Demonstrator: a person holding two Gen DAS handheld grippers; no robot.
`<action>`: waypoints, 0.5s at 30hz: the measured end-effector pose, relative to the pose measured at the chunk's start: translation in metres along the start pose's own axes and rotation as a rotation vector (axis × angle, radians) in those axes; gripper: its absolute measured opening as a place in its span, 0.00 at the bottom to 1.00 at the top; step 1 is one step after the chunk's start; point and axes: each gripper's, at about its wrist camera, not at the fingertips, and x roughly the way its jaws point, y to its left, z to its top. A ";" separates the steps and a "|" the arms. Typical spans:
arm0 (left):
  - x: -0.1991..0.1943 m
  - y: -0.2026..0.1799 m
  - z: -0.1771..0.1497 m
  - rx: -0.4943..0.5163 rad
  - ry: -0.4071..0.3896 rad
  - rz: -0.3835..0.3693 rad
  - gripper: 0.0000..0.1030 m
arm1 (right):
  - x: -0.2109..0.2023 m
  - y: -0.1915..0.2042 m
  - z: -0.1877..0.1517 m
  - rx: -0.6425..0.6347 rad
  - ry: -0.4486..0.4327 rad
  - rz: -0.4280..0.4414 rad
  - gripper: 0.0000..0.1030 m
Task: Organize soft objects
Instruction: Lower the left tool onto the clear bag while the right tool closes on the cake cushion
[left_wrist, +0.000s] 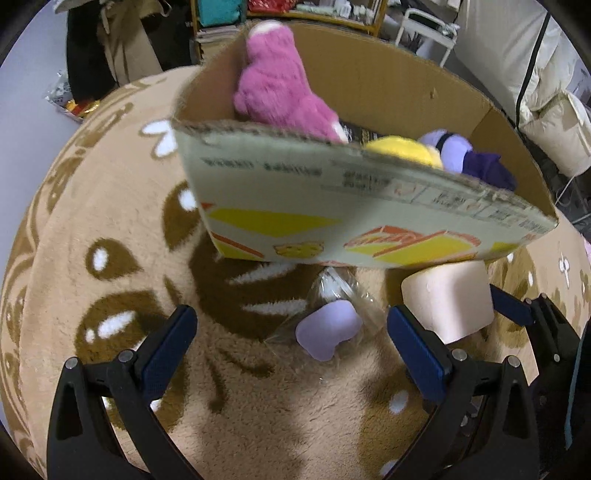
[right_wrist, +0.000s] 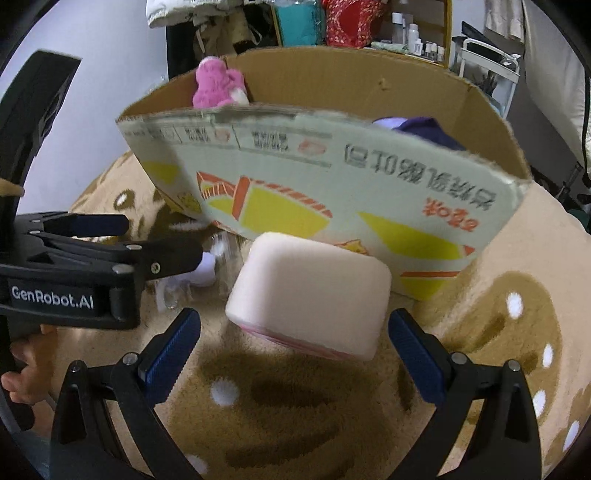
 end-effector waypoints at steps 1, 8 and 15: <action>0.003 -0.001 0.000 0.005 0.012 -0.002 0.99 | 0.002 0.000 0.000 -0.005 0.006 -0.006 1.00; 0.024 -0.007 0.001 0.058 0.081 -0.006 0.99 | 0.010 -0.003 -0.001 -0.002 0.036 -0.022 1.00; 0.041 -0.010 0.004 0.083 0.122 0.012 0.99 | 0.017 -0.008 -0.003 -0.004 0.047 -0.030 1.00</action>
